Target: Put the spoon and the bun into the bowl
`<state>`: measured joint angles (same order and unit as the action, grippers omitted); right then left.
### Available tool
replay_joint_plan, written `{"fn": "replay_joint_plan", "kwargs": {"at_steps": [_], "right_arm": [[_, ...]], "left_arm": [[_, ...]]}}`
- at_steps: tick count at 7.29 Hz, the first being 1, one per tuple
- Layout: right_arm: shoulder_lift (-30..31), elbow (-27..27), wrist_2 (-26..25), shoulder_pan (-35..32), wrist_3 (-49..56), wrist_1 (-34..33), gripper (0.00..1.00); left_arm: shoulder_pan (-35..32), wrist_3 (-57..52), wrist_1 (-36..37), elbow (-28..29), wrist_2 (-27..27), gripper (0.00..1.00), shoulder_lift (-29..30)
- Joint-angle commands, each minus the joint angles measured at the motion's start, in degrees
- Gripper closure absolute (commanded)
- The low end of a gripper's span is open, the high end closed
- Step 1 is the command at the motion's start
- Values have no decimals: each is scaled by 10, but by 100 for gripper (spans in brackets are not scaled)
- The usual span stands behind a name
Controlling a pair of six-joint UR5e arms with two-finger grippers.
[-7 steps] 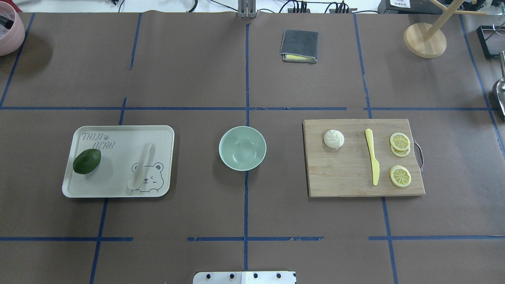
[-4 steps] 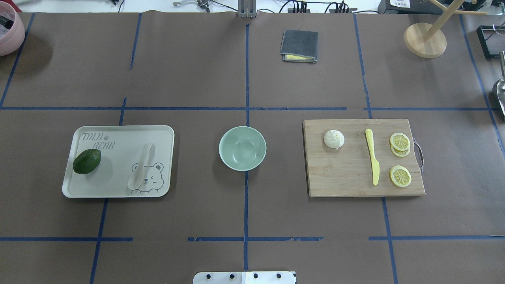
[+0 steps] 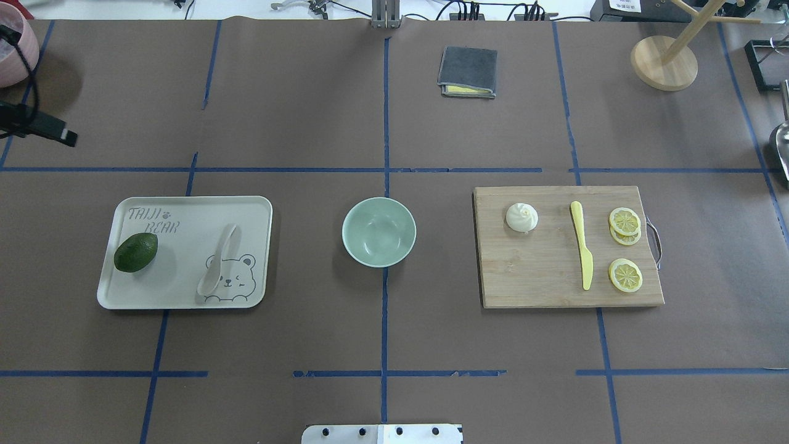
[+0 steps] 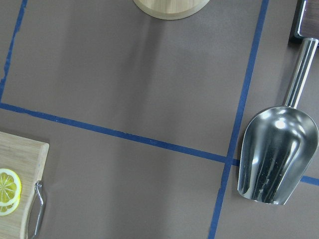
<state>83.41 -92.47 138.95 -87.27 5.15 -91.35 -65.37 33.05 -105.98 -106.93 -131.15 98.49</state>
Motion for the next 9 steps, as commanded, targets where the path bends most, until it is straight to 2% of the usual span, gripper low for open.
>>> {"fn": "replay_joint_plan", "kwargs": {"at_steps": [1,2,4,5,7,9], "right_arm": [[0,-2,2,7,-22,0,0],[-1,-5,4,11,-73,30,0],[1,-9,6,58,-255,160,0],[5,-29,7,80,-318,183,0],[7,-81,8,117,-392,178,0],[11,-112,4,148,-439,177,0]], "left_arm": [[93,156,-3,-7,53,0,56],[151,218,-4,-1,99,0,64],[227,282,-25,15,164,0,68],[253,306,-51,33,187,0,68],[267,311,-83,62,190,2,67],[278,311,-83,64,191,4,66]]}}
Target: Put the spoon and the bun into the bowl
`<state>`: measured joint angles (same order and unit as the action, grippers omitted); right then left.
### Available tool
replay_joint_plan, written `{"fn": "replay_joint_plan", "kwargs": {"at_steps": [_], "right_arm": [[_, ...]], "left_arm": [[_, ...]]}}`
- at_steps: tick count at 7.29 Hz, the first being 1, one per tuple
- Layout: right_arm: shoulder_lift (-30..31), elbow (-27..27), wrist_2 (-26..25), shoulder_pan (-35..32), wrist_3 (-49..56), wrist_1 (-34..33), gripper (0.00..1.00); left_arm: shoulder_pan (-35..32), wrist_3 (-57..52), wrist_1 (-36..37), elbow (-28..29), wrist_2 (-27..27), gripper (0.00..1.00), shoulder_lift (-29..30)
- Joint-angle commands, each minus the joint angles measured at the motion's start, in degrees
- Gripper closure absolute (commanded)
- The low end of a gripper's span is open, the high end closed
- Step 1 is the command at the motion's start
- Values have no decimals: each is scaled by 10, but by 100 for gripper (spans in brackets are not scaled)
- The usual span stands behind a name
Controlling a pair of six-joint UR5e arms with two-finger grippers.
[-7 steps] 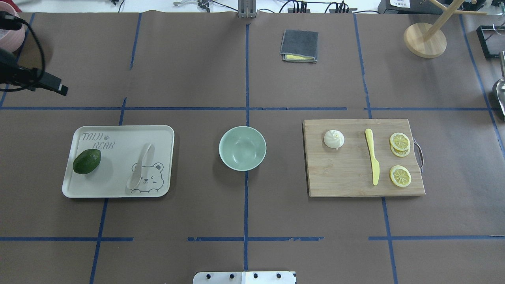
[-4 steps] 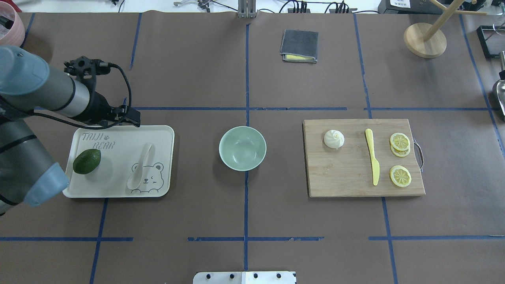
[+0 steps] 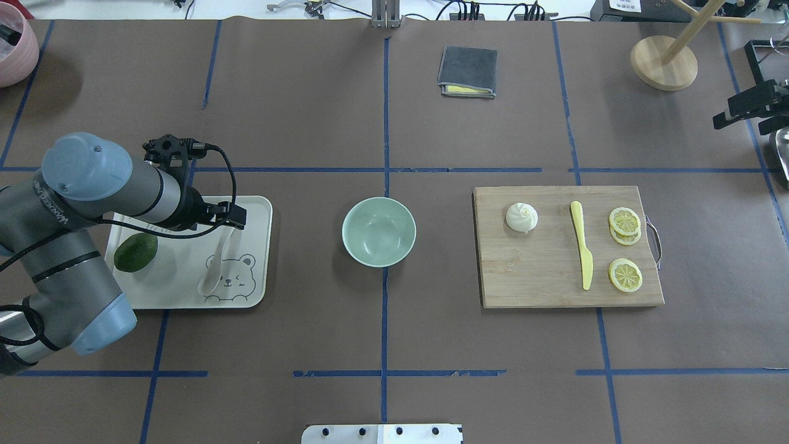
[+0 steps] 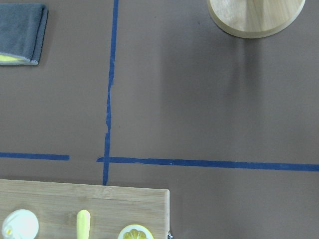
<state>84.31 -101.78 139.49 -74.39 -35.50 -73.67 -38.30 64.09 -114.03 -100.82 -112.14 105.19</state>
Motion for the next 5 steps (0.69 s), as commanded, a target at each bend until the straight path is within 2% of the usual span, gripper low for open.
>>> {"fn": "replay_joint_plan", "kwargs": {"at_steps": [1,2,3,5], "right_arm": [[2,-29,-6,34,-55,0,0],[0,-45,-24,65,-96,1,0],[0,-65,-62,101,-127,1,0],[-5,-71,-76,132,-141,0,0]], "left_arm": [[16,1,-2,6,2,6,-2],[21,2,-2,12,17,7,-1],[24,2,-2,15,22,9,-1],[27,2,-1,15,25,13,-1]]}}
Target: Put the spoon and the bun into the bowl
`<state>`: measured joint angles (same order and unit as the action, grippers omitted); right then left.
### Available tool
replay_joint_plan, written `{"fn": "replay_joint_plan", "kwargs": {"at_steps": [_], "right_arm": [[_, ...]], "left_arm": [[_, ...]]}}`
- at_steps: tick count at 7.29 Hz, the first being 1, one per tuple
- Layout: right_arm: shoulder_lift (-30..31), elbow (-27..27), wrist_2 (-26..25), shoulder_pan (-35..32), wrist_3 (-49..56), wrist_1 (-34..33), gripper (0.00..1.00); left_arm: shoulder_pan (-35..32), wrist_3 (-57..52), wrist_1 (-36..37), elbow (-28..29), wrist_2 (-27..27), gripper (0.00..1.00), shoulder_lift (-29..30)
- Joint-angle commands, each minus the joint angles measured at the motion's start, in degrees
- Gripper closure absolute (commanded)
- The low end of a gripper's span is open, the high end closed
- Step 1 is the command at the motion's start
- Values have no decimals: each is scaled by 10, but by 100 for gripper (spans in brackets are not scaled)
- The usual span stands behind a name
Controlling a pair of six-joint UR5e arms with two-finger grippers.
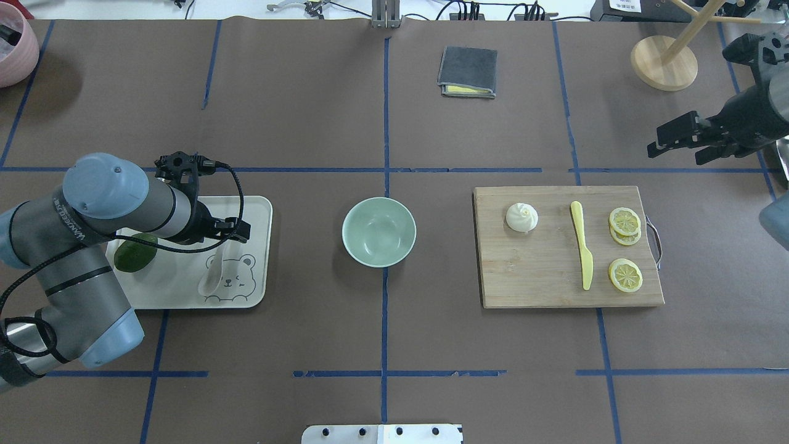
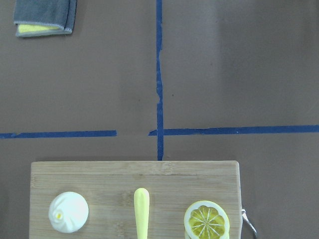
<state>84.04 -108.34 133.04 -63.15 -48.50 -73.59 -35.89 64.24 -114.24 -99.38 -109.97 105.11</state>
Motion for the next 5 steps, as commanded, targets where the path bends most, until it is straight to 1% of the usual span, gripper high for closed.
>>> {"fn": "replay_joint_plan", "kwargs": {"at_steps": [1,3,5], "right_arm": [[-4,-6,-14,28,-12,-1,0],[-4,-8,-19,38,-12,-1,0],[-6,-8,-21,55,-12,-1,0]], "left_arm": [[6,0,1,2,4,16,-1],[8,-1,2,2,4,24,-2],[10,-1,2,2,11,29,-3]]}}
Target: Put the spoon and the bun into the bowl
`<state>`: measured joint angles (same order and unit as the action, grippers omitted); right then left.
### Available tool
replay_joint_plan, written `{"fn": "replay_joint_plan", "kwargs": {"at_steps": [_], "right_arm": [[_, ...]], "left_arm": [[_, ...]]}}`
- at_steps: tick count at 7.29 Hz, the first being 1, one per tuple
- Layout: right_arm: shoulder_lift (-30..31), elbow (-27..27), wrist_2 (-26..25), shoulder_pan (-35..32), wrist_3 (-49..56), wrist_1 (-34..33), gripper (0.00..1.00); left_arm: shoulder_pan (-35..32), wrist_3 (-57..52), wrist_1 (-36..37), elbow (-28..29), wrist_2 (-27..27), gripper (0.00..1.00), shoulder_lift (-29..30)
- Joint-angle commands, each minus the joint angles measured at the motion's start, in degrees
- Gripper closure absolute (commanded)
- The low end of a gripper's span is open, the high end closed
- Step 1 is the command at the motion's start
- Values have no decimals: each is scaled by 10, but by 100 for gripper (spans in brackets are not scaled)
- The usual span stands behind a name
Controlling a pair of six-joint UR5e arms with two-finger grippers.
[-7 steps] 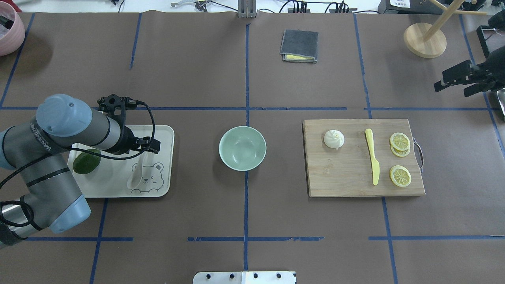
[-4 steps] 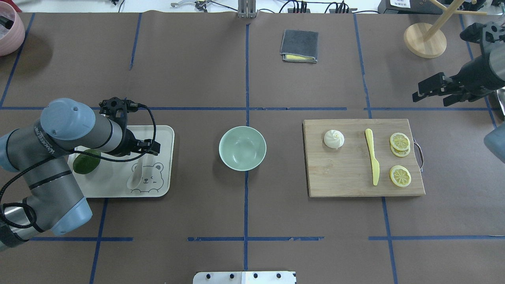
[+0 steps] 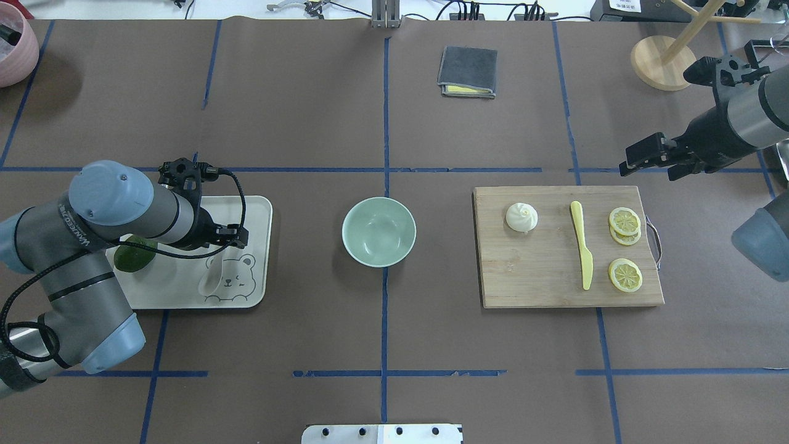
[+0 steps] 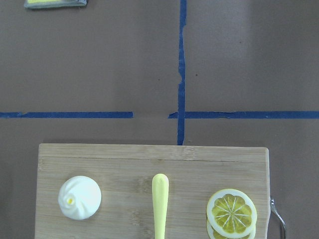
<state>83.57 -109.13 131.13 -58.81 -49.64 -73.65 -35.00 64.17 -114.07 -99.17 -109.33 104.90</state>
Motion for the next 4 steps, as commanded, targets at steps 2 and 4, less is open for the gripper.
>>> {"fn": "replay_joint_plan", "kwargs": {"at_steps": [2,4], "right_arm": [[-21,0,-24,38,-11,-11,0],[-43,0,-33,54,-12,-45,0]], "left_arm": [[2,0,1,1,5,33,0],[2,0,2,0,5,40,-1]]}}
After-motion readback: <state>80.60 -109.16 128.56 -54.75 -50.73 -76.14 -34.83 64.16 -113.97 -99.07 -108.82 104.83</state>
